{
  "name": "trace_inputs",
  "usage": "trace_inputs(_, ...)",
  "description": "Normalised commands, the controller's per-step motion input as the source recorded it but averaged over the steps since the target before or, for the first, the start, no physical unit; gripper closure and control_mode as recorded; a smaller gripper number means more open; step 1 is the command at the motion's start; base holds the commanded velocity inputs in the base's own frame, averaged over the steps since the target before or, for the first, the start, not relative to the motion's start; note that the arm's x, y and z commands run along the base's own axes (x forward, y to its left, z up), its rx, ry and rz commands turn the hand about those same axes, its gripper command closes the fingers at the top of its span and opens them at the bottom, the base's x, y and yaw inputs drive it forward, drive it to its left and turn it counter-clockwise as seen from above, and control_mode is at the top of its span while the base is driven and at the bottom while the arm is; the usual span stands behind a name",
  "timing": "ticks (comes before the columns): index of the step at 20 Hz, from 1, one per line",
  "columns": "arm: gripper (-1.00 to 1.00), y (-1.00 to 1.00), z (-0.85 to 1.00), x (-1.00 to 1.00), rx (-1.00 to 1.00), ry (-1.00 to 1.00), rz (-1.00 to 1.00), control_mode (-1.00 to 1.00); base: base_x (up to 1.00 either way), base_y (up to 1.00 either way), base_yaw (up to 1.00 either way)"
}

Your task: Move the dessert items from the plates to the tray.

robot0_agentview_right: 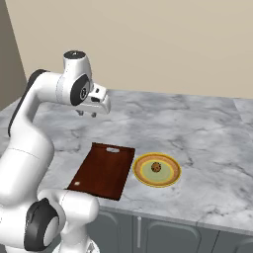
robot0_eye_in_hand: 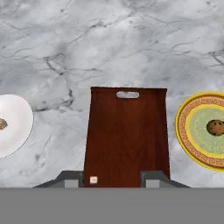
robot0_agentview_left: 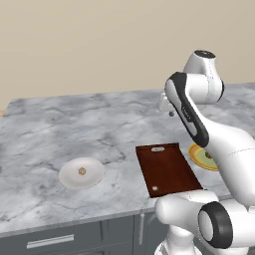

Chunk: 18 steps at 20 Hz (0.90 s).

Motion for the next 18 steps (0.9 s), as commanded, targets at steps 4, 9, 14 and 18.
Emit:
trace_inputs(4, -1.0, 0.0, 0.0, 0.0, 0.0, -0.01, 0.0, -1.0, 0.0, 0.0, 0.0)
trace_inputs(9, -1.0, -0.02, 0.0, 0.0, 0.0, 0.0, 0.0, -1.0, 0.0, 0.0, 0.0)
trace_inputs(14, -1.0, -0.81, -0.25, 0.0, 0.0, 0.06, -0.17, -1.0, 0.0, 0.0, 0.0)
trace_inputs(18, -1.0, -1.0, -0.39, 0.09, 0.0, 0.11, -0.19, -1.0, 0.0, 0.0, 0.0)
